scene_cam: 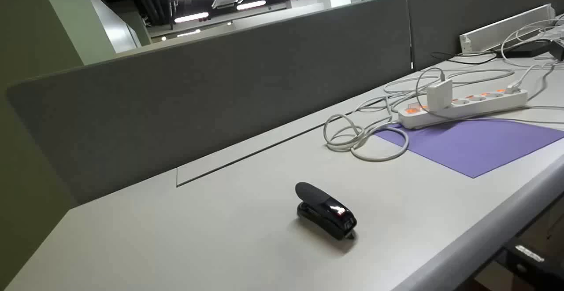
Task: Turn on the third switch from the right
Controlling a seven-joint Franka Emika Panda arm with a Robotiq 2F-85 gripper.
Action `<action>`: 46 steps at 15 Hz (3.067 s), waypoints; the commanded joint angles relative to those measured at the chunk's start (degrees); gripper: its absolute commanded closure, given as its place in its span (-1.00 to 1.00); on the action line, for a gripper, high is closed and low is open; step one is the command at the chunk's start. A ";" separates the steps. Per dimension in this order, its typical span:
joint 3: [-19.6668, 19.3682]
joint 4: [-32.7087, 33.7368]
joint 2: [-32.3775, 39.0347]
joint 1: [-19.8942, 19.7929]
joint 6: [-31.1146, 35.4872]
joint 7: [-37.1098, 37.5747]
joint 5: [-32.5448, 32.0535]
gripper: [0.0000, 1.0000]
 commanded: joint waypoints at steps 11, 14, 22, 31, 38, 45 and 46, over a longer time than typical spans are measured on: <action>0.38 0.12 -0.01 -0.52 -0.12 -0.23 0.17 -1.00; 0.73 -1.18 -0.59 -1.74 3.19 1.34 -0.43 -1.00; -1.07 -9.78 0.82 -7.34 25.25 0.64 -3.89 -1.00; -3.46 -12.72 5.63 -8.01 33.73 0.21 -6.20 -1.00; -3.95 -17.83 1.32 -10.73 35.02 0.86 -10.88 -1.00; -8.90 -22.82 0.87 -18.92 41.14 -2.05 -18.05 -1.00; -9.32 -22.67 2.43 -21.08 43.47 -1.83 -19.92 -1.00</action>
